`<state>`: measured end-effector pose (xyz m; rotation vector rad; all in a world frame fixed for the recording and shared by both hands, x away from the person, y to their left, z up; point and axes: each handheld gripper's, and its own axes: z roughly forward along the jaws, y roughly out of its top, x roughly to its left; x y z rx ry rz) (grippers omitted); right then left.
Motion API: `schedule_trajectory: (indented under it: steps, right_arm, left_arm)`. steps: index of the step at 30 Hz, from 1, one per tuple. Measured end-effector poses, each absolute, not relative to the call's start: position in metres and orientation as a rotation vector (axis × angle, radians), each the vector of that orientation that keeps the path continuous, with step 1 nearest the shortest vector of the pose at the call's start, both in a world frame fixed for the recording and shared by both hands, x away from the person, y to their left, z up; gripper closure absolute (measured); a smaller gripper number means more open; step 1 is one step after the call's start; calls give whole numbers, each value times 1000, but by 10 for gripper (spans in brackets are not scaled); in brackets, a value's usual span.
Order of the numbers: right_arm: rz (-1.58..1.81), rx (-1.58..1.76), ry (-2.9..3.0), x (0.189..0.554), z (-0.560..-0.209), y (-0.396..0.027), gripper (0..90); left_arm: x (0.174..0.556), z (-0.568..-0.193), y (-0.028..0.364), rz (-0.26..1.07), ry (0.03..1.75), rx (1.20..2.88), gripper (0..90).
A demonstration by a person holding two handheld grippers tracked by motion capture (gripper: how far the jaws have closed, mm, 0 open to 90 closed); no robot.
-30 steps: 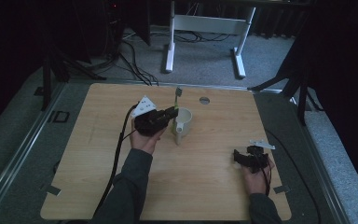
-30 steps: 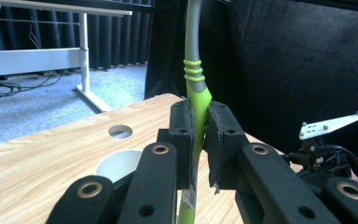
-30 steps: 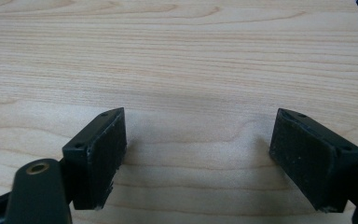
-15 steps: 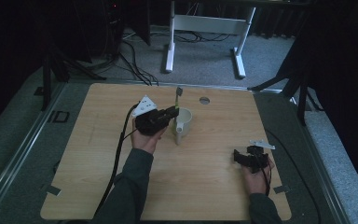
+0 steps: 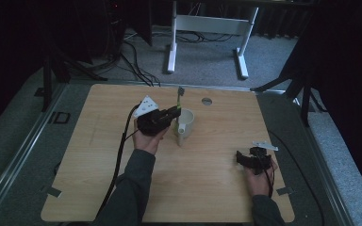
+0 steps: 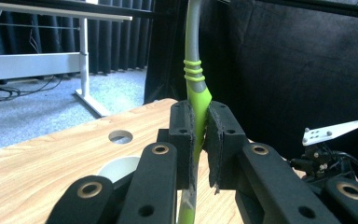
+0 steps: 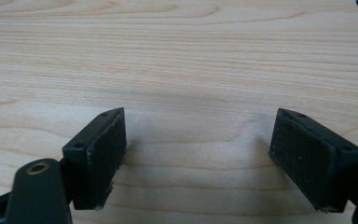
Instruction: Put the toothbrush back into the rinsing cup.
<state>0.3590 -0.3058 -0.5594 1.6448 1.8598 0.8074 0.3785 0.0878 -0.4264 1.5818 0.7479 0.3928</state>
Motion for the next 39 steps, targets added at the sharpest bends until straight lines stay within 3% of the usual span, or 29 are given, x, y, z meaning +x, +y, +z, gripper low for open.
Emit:
schedule_trajectory:
  steps: [39]
  right_arm:
    - [807, 1645, 1860, 359, -559, -306, 181]
  left_arm:
    - [390, -437, 69, 411, 742, 1571, 815]
